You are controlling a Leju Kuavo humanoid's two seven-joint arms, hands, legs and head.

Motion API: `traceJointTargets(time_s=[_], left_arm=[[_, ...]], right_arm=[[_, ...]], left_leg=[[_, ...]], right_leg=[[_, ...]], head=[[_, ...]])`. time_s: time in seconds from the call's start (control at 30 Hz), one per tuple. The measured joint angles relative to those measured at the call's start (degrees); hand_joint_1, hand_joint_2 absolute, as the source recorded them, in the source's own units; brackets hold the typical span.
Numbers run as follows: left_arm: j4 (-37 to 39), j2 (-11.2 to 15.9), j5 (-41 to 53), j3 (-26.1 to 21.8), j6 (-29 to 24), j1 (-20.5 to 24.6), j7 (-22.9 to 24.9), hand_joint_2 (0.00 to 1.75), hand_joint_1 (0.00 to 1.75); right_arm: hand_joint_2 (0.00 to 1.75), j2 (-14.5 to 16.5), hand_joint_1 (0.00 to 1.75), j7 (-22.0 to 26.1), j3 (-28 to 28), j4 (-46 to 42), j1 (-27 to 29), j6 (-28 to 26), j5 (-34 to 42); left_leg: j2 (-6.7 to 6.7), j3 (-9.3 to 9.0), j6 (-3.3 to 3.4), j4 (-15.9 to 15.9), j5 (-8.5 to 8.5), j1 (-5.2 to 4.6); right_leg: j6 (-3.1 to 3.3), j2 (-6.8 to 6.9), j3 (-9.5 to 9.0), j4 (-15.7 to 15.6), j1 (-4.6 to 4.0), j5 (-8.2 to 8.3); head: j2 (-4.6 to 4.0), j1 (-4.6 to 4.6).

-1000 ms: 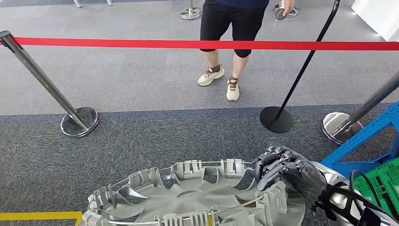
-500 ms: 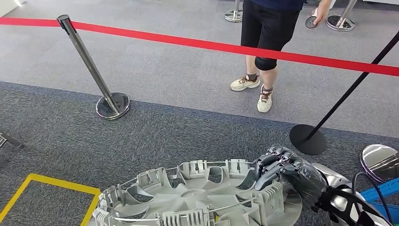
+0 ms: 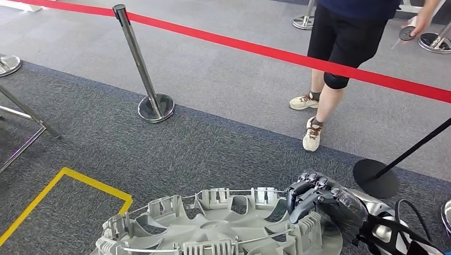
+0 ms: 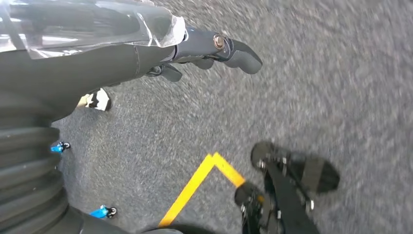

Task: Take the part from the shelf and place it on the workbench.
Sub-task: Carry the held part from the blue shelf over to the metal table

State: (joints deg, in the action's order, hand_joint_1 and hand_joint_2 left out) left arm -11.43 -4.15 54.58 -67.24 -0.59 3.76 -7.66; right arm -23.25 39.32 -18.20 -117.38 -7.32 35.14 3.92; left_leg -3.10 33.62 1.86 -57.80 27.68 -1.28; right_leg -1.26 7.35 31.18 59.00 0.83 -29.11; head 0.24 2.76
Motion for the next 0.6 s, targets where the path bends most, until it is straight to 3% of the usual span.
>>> traceJointTargets(time_s=[0.07, 0.13, 0.2, 0.23, 0.27, 0.3, 0.37, 0.43, 0.47, 0.5, 0.53, 0.6], left_arm=[[-0.02, 0.27, 0.0, -0.23, -0.38, -0.16, -0.43, 1.75, 0.0], [-0.05, 0.5, 0.0, -0.37, -0.76, -0.12, -0.68, 1.75, 0.0], [-0.07, 0.63, 0.01, -0.43, -1.08, -0.07, -0.56, 1.75, 0.0], [-0.07, 0.66, 0.06, -0.45, -1.09, -0.07, -0.46, 1.75, 0.0], [-0.07, 0.67, 0.23, -0.45, -1.03, -0.08, -0.35, 1.75, 0.0], [-0.07, 0.7, 0.46, -0.45, -0.88, -0.08, -0.26, 1.75, 0.0], [-0.1, 0.91, 1.12, -0.44, -0.56, -0.03, -0.15, 1.75, 0.0], [-0.16, 1.18, 1.69, -0.42, -0.23, -0.01, -0.21, 1.75, 0.0], [-0.17, 1.27, 1.89, -0.41, -0.06, -0.04, -0.31, 1.75, 0.0], [-0.17, 1.38, 2.08, -0.39, 0.14, -0.12, -0.43, 1.75, 0.0], [-0.18, 1.5, 2.22, -0.38, 0.32, -0.17, -0.55, 1.75, 0.0], [-0.19, 1.79, 2.53, -0.33, 0.55, 0.04, -0.73, 1.75, 0.0]], right_arm=[[1.75, 1.25, 1.75, -0.02, 0.76, 0.14, -0.19, 1.71, 0.28], [1.75, 2.75, 1.75, -0.02, 1.02, 0.62, -0.51, 2.48, -0.47], [1.75, 4.2, 1.75, -0.01, 0.7, 1.32, -0.74, 2.29, -1.43], [1.75, 4.86, 1.75, 0.0, 0.42, 1.63, -0.84, 1.94, -1.82], [1.75, 5.43, 1.75, 0.02, 0.12, 1.88, -0.97, 1.46, -2.15], [1.75, 5.92, 1.75, 0.03, -0.22, 2.04, -1.14, 0.88, -2.49], [1.75, 6.76, 1.75, 0.08, -0.89, 2.2, -1.45, -0.21, -3.13], [1.75, 7.44, 1.75, 0.13, -1.35, 2.24, -1.62, -1.02, -3.62], [1.75, 7.72, 1.75, 0.15, -1.48, 2.24, -1.72, -1.27, -3.77], [1.75, 7.97, 1.75, 0.15, -1.58, 2.24, -1.86, -1.44, -3.9], [1.75, 8.17, 1.75, 0.15, -1.66, 2.23, -2.01, -1.54, -3.98], [1.75, 8.43, 1.75, 0.15, -1.78, 2.22, -2.17, -1.54, -3.86]], left_leg=[[1.42, -0.92, 0.6, 0.88, -0.69, 0.54], [2.91, -1.24, 0.94, 1.15, -1.02, 0.97], [4.64, -1.2, 0.96, 1.12, -1.03, 1.09], [5.6, -1.24, 0.89, 1.08, -0.99, 1.18], [6.58, -1.35, 0.74, 0.99, -0.92, 1.33], [7.55, -1.44, 0.49, 0.79, -0.77, 1.52], [9.27, -1.24, -0.33, 0.1, -0.32, 1.7], [10.57, -0.61, -1.23, -0.27, -0.15, 1.85], [11.13, -0.32, -1.65, -0.18, -0.24, 2.0], [11.02, -0.09, -2.01, -0.2, -0.28, 2.12], [9.88, 0.28, -2.31, -0.71, 0.02, 2.09], [6.08, 2.49, -2.68, -5.02, 2.39, 1.94]], right_leg=[[-0.48, -2.4, 0.5, 2.33, 0.15, -1.6], [-0.91, -5.97, 3.82, 9.45, 0.3, -4.96], [-1.28, -7.03, 7.48, 15.92, 0.42, -6.88], [-1.38, -7.1, 7.94, 16.14, 0.51, -6.16], [-1.46, -7.22, 7.25, 13.95, 0.67, -4.37], [-1.59, -7.75, 5.61, 9.87, 0.91, -1.92], [-1.87, -9.96, 2.38, 2.38, 1.39, 0.99], [-1.56, -11.05, 1.36, 0.02, 1.38, 1.01], [-1.12, -10.56, 1.31, -0.05, 1.26, 1.04], [-0.67, -9.91, 1.22, -0.15, 1.21, 1.12], [-0.21, -9.27, 1.07, -0.27, 1.21, 1.18], [0.49, -7.85, 0.92, -0.5, 1.19, 1.22]], head=[[-0.01, -0.14], [-0.01, -0.62], [0.0, -0.9], [0.0, -0.91], [0.0, -0.9], [0.0, -0.92], [0.0, -0.95], [0.0, -0.93], [0.0, -0.91], [-0.01, -0.9], [-0.01, -0.76], [-0.01, -0.39]])
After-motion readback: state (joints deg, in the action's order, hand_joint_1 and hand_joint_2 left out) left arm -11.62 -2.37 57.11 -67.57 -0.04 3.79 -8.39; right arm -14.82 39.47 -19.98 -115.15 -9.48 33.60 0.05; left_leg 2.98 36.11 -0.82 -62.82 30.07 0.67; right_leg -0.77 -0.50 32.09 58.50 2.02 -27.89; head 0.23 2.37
